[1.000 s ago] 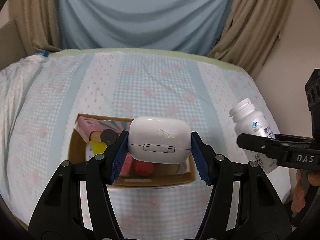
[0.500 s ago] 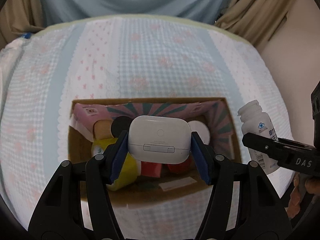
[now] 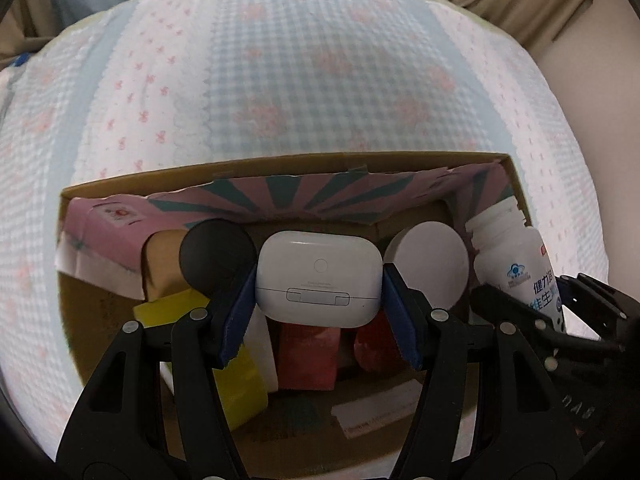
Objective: Organize rigid objects
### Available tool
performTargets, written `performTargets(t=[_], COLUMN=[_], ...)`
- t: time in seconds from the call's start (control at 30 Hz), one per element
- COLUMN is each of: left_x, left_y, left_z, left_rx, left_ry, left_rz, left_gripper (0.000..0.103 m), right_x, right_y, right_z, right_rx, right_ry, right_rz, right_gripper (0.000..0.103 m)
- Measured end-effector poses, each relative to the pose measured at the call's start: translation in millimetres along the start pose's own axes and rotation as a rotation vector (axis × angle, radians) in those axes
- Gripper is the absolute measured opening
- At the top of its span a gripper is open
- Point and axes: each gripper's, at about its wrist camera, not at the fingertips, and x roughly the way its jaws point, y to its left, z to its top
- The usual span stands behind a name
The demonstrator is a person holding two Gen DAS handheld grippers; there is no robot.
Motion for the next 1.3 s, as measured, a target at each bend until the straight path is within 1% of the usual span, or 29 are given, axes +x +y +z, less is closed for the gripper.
performTargets(t=[0.07, 0.13, 0.17, 0.2, 0.23, 0.27, 0.3, 0.37, 0.5, 0.63, 0.73, 0.83, 0.97, 1.13, 1.23, 1.3], left_x=[2, 1, 1, -1, -4, -8, -11, -16, -25, -36, -47, -64, -97, -140, -178, -205], left_y=[-1, 0, 1, 1, 2, 3, 3, 5, 11, 17, 17, 13, 4, -12, -32, -48], left_z=[2, 4, 5, 6, 6, 6, 6, 4, -3, -13, -20, -25, -28, -36, -45, -50], left_rx=[0.007, 0.005, 0.003, 0.001, 0.002, 0.004, 0.006, 0.002, -0.02, -0.038, -0.042, -0.04, -0.036, -0.059, -0.064, -0.067], left_ry=[0.005, 0.004, 0.009, 0.012, 0.01, -0.008, -0.015, -0.021, -0.032, -0.036, -0.04, -0.069, -0.12, -0.181, -0.224, -0.26], left_rz=[0.0, 0.006, 0.011, 0.01, 0.011, 0.014, 0.014, 0.019, 0.028, 0.029, 0.035, 0.053, 0.07, 0.089, 0.112, 0.122], left_gripper=[0.058, 0.059, 0.07, 0.086, 0.102, 0.103, 0.103, 0.103, 0.103, 0.103, 0.103, 0.103, 0.103, 0.103, 0.103, 0.103], right_x=[1, 0, -1, -2, -3, -2, -1, 1, -4, -11, -25, -41, -66, -105, -140, -171], right_y=[1, 1, 2, 3, 4, 4, 5, 7, 8, 10, 11, 12, 13, 11, 10, 5], right_z=[-2, -1, -1, -2, -4, -6, -9, -16, -30, -34, -35, -32, -31, -33, -36, -37], right_rx=[-0.015, -0.017, -0.022, -0.032, -0.044, -0.058, -0.071, -0.088, -0.093, -0.082, -0.085, -0.093, -0.108, -0.138, -0.163, -0.171], right_ry=[-0.014, -0.034, -0.039, -0.041, -0.041, -0.033, -0.01, 0.018, 0.016, 0.002, -0.011, -0.034, -0.066, -0.1, -0.125, -0.153], right_rz=[-0.017, -0.015, -0.019, -0.027, -0.022, 0.009, 0.041, 0.047, 0.041, 0.033, 0.021, 0.02, 0.028, 0.053, 0.054, 0.055], right_gripper=[0.048, 0.051, 0.061, 0.076, 0.082, 0.093, 0.1, 0.101, 0.101, 0.101, 0.101, 0.101, 0.101, 0.101, 0.101, 0.101])
